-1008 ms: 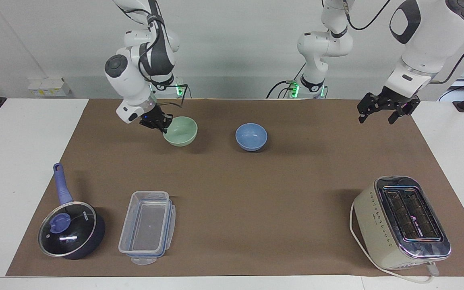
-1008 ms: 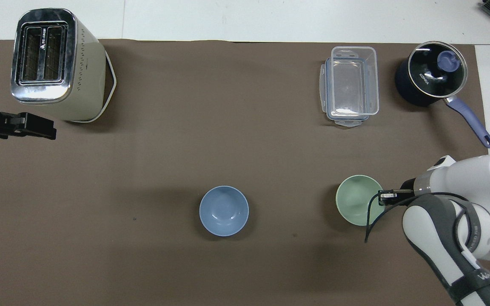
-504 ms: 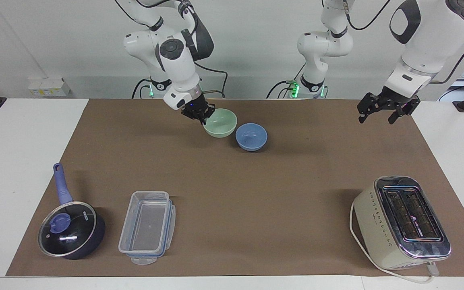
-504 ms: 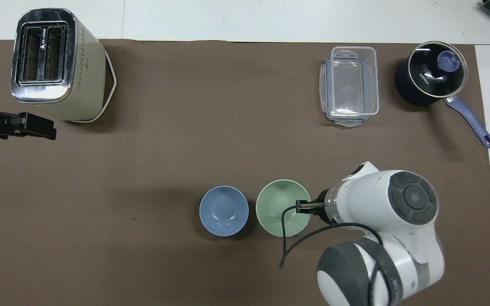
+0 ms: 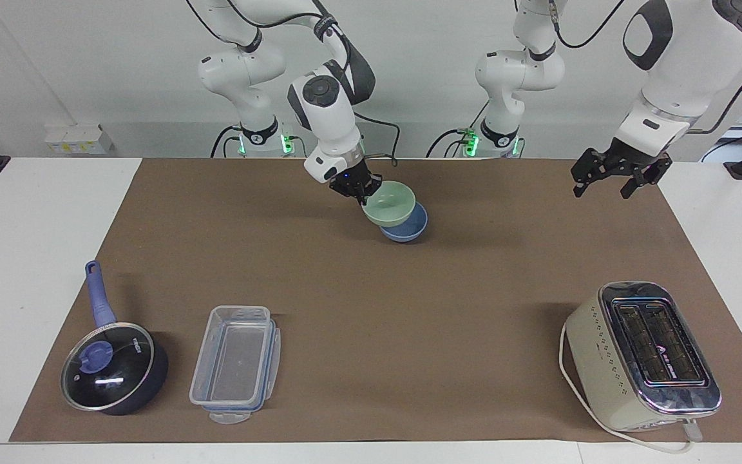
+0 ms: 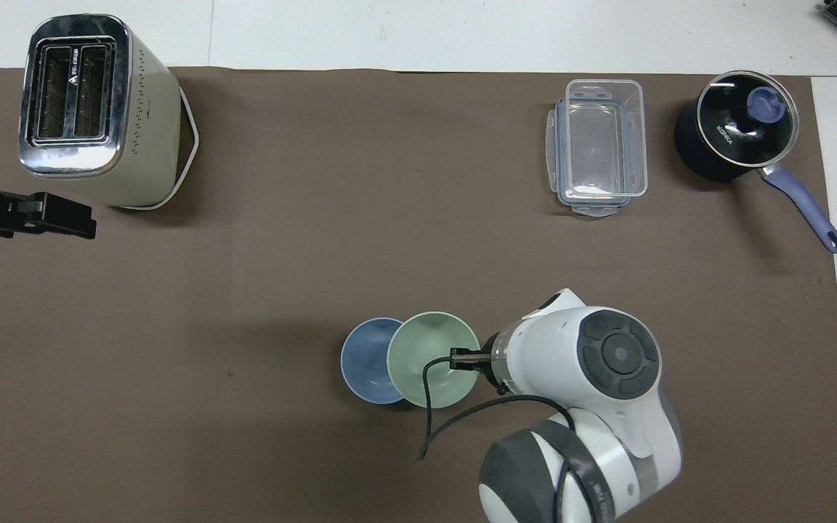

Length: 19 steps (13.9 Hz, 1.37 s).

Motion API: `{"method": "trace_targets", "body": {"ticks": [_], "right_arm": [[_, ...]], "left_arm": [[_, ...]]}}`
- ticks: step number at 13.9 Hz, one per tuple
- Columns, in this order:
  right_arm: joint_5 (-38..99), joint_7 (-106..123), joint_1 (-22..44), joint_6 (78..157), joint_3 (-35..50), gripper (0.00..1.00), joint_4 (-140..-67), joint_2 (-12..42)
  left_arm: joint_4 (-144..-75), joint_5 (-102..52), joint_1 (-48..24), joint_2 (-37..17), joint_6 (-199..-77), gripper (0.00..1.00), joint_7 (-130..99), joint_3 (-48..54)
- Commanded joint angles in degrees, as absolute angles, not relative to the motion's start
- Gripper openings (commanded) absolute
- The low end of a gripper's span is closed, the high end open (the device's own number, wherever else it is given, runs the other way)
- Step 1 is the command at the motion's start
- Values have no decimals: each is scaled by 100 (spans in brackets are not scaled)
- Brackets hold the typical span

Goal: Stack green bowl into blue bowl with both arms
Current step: 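Carry the green bowl with the right gripper over the blue bowl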

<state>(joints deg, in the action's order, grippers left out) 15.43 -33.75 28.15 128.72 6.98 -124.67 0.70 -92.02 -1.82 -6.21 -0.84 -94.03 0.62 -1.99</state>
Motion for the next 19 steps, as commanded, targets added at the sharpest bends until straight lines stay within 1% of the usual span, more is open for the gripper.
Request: {"method": "trace_targets", "body": {"ticks": [1,4,9,16,19], "right_arm": [[1705,-3568,2961,13042,694,0,-12234,377],[1705,-3595,2971,13008,694,0,-12313,422],[1705,-3788,3208,13007,694,0,-12392,475],[1696,-3788,3208,13069,694,0,-12410,606],[1696,-3788,3199,13254,686,0,-12410,633]], "left_arm": [[-9097,-88,-527,-123,-9281,100,97,-141],[-9097,-88,-536,-123,-9281,100,97,-141],[-9097,-88,-536,-114,-9281,100,97,-141],[-9097,-88,-527,-123,-9281,100,97,-141],[-9097,-88,-527,-123,-9281,100,97,-141]]}}
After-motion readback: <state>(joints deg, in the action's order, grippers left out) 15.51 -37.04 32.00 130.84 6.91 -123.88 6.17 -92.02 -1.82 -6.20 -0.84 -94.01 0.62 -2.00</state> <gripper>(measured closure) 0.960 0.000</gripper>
